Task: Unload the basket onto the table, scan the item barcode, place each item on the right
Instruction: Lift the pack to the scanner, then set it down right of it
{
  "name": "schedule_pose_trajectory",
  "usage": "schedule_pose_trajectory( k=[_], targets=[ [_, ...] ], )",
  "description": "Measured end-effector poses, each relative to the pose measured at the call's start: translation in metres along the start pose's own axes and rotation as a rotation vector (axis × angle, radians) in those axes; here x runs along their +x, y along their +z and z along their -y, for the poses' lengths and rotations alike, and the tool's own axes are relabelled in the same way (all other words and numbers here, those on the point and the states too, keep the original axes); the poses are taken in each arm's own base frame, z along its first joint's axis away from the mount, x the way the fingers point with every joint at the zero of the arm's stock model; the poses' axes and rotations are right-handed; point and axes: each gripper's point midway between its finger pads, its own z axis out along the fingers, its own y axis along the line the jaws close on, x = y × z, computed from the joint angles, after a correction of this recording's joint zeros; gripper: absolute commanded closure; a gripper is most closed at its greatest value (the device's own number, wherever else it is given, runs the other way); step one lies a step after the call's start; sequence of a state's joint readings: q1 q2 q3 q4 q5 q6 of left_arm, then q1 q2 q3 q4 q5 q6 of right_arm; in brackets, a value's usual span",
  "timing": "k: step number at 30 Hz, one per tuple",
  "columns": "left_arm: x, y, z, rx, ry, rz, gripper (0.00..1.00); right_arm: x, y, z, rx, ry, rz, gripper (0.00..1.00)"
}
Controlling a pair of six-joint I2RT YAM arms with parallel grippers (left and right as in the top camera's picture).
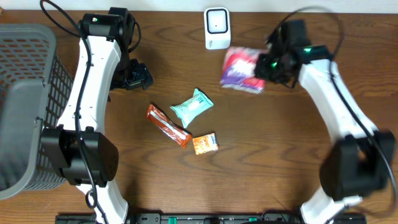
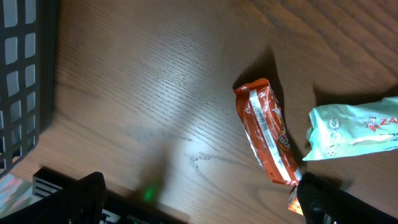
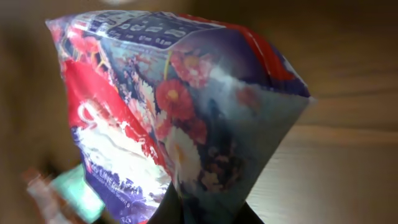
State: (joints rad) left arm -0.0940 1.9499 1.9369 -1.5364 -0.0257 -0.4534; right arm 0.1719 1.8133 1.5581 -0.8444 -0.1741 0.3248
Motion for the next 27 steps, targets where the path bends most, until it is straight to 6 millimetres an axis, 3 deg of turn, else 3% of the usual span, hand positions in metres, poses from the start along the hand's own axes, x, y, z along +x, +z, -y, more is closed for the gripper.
schedule_pose_trajectory(
  k=[3,5,8,11,14,17,21,22,25,27],
  targets=[
    [0.000,0.000,0.000,0.000,0.000,0.000,0.02,-0.008,-0.041,0.021,0.233,-0.038,0.110,0.99],
    [0.000,0.000,0.000,0.000,0.000,0.000,0.02,-0.008,-0.054,0.039,0.402,-0.062,0.148,0.99],
    [0.000,0.000,0.000,0.000,0.000,0.000,0.02,0.001,-0.053,0.069,0.623,-0.098,0.121,0.99],
    [0.000,0.000,0.000,0.000,0.000,0.000,0.02,0.018,-0.041,0.097,0.782,-0.124,0.024,0.99],
    [0.000,0.000,0.000,0.000,0.000,0.000,0.02,0.028,-0.022,0.111,0.856,-0.126,-0.030,0.99],
    [0.000,0.000,0.000,0.000,0.000,0.000,0.02,0.033,-0.007,0.112,0.873,-0.132,-0.052,0.94],
    [0.000,0.000,0.000,-0.001,0.000,0.000,0.02,0.038,0.010,0.097,0.856,-0.156,-0.052,0.58],
    [0.000,0.000,0.000,0.000,0.000,0.000,0.02,0.040,0.014,0.092,0.849,-0.168,-0.054,0.53],
    [0.000,0.000,0.000,0.000,0.000,0.001,0.02,0.049,0.028,0.073,0.827,-0.226,-0.070,0.52],
    [0.000,0.000,0.000,0.000,0.000,0.001,0.02,0.054,0.034,0.056,0.803,-0.262,-0.061,0.44]
  ],
)
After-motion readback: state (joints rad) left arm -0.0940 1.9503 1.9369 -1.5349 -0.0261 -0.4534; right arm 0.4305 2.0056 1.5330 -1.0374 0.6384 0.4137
